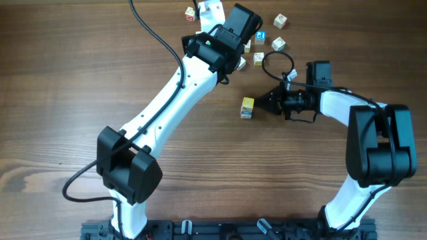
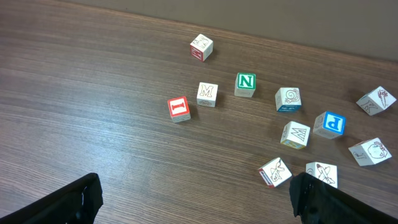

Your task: Form a tower

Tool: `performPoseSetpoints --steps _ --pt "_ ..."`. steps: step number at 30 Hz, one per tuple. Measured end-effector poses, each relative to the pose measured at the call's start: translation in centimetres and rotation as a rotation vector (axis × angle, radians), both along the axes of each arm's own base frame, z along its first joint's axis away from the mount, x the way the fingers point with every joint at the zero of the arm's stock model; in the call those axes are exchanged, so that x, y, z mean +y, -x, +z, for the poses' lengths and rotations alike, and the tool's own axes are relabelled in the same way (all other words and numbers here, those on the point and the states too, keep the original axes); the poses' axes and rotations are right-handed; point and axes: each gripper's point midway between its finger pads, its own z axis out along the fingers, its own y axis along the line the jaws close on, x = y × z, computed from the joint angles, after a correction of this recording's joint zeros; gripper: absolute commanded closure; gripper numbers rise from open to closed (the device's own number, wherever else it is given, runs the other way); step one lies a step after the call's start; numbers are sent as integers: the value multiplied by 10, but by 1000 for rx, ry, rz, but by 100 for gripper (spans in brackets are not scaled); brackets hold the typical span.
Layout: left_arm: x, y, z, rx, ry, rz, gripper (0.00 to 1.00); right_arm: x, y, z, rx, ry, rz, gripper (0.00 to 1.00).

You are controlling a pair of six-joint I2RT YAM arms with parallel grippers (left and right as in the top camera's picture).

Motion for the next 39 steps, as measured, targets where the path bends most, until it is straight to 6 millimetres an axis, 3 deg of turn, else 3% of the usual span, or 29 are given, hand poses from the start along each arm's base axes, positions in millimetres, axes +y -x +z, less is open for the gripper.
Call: performPoseSetpoints --steps 39 --pt "0 0 0 0 0 0 1 0 1 0 99 -20 -50 96"
